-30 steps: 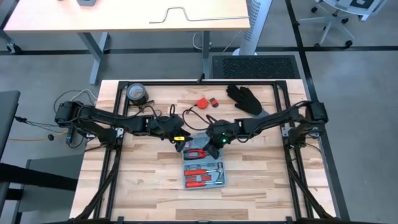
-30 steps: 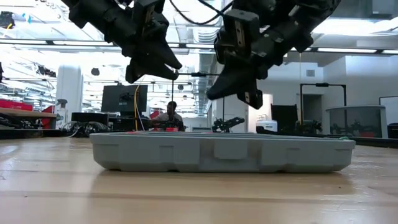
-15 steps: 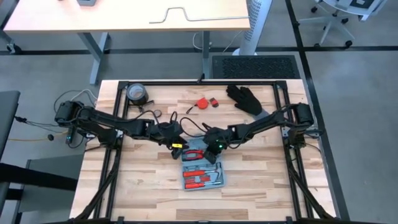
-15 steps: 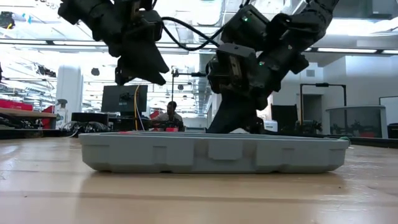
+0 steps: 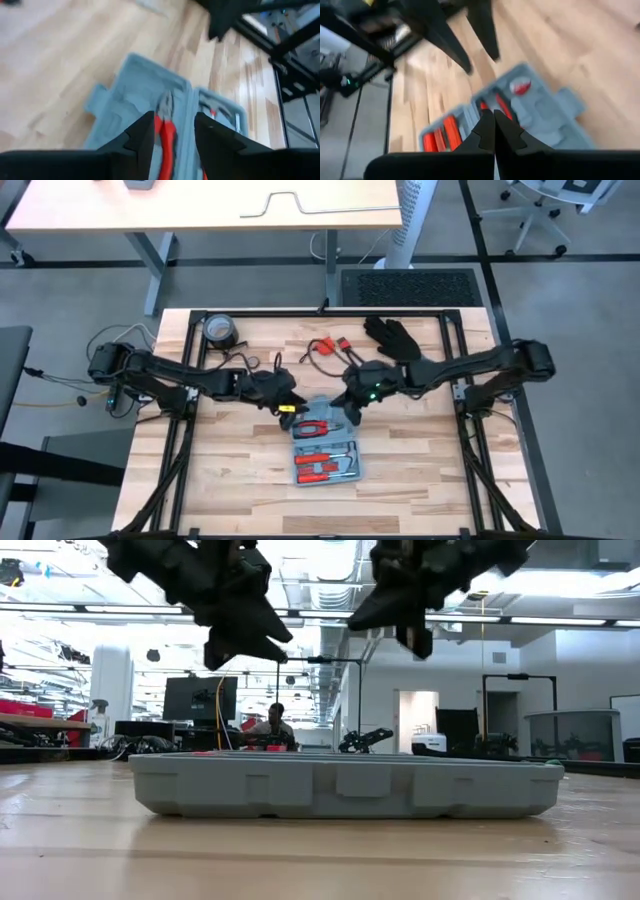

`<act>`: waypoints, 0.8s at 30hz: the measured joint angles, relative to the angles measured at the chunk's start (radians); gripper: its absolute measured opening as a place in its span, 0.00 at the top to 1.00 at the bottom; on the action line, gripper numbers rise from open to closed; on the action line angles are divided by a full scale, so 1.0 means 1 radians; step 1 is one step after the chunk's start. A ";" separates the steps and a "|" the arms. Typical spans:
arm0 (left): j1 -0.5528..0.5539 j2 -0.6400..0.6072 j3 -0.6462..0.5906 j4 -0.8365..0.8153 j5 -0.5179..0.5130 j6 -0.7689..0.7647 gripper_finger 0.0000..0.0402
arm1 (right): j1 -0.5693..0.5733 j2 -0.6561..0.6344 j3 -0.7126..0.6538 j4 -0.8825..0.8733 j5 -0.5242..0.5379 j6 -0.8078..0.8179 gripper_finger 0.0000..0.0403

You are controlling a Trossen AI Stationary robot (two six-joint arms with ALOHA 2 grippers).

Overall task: Prefit tool cases
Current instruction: Put the black Allen wrench set into the gray toolbox

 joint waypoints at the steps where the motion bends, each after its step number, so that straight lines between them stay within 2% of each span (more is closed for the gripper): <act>1: 0.013 0.000 0.000 0.014 0.000 0.010 0.68 | -0.002 -0.020 0.000 -0.008 0.018 -0.002 1.00; 4: 0.064 0.000 0.000 0.089 0.024 0.039 0.68 | -0.009 -0.052 0.000 -0.036 0.067 -0.003 0.99; 9: 0.176 0.007 0.000 0.265 0.173 0.081 0.68 | -0.027 -0.066 0.000 -0.057 0.090 -0.003 0.99; 14: 0.295 0.010 0.000 0.325 0.317 0.103 0.68 | -0.042 -0.076 -0.017 -0.109 0.175 0.018 0.99; 16: 0.343 0.010 0.000 0.319 0.378 0.126 0.68 | -0.052 -0.101 -0.053 -0.053 0.177 0.035 0.99; 21: 0.456 0.042 0.001 0.331 0.545 0.211 0.68 | -0.091 -0.178 -0.194 0.246 0.178 0.131 0.99; 24: 0.503 0.095 -0.001 0.371 0.657 0.223 0.68 | -0.103 -0.182 -0.253 0.316 0.207 0.186 0.99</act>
